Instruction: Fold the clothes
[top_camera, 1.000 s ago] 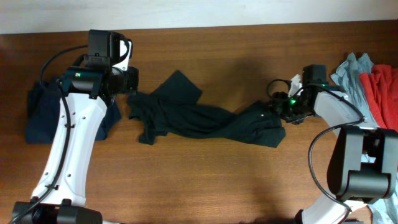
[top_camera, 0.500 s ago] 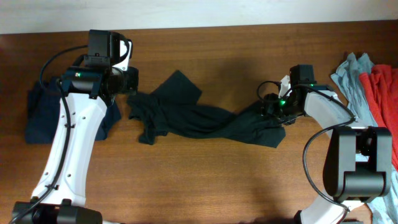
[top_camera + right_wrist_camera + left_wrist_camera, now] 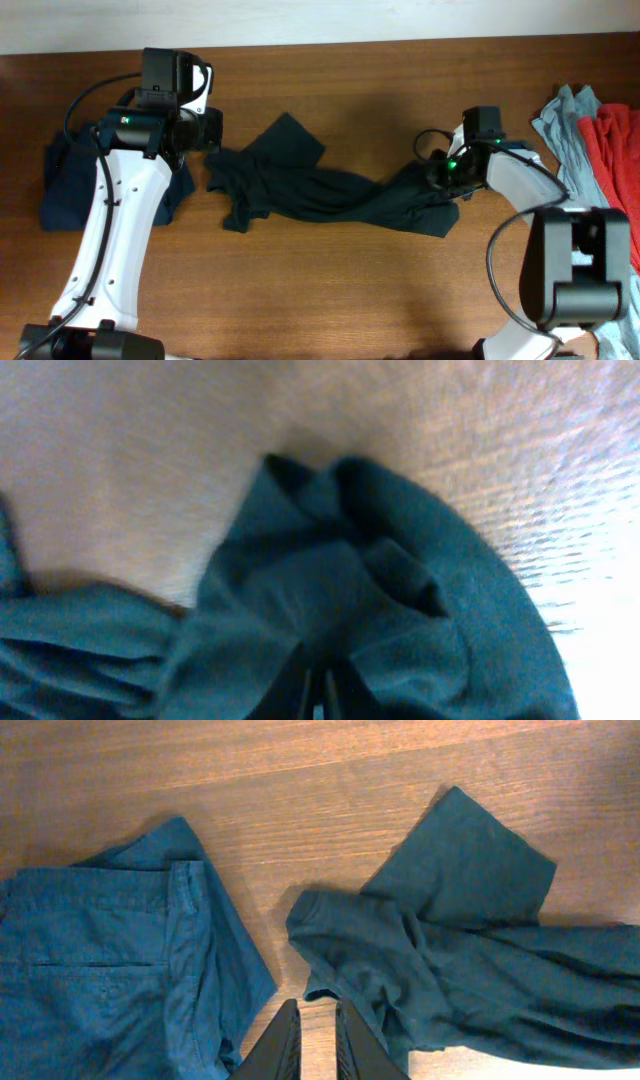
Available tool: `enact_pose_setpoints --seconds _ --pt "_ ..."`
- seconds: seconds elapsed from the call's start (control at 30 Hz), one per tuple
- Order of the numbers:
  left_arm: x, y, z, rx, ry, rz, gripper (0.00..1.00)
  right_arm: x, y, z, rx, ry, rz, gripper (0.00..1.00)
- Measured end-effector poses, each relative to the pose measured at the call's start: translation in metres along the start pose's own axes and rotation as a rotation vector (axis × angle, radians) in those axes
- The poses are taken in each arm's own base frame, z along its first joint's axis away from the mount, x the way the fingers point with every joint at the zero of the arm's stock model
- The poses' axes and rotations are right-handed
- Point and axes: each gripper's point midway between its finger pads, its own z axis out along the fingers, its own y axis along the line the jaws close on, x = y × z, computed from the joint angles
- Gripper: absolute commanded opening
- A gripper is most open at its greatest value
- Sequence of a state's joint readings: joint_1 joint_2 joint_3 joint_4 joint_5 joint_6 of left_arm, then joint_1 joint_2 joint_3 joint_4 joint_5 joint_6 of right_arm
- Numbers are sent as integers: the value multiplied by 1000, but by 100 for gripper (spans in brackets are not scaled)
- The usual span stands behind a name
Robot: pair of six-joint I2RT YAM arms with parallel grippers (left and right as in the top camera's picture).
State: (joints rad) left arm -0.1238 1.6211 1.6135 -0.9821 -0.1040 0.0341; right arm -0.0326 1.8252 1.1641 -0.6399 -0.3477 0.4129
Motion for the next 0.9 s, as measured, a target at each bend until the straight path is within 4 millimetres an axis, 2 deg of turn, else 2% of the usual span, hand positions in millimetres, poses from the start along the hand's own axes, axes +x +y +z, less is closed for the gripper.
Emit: enact_pose_setpoints --seconds 0.07,0.13,0.2,0.3,0.47,0.67,0.77,0.9 --pt "0 0 0 0 2 1 13 -3 10 -22 -5 -17 -9 4" --pt "4 0 0 1 16 5 14 -8 23 -52 -24 -63 -38 4" --pt "9 -3 0 17 35 7 13 -6 31 -72 -31 -80 -54 4" --pt "22 -15 3 87 97 10 13 -6 37 -88 -43 -109 -68 4" --pt "44 -41 38 193 215 17 14 -6 38 -90 -45 -113 -72 4" --pt "109 -81 85 288 431 57 14 -5 38 -90 -44 -112 -72 4" --pt "136 -97 95 317 496 81 14 -5 37 -90 -44 -111 -72 4" --pt "150 -105 100 330 514 95 15 -5 38 -90 -44 -112 -72 4"
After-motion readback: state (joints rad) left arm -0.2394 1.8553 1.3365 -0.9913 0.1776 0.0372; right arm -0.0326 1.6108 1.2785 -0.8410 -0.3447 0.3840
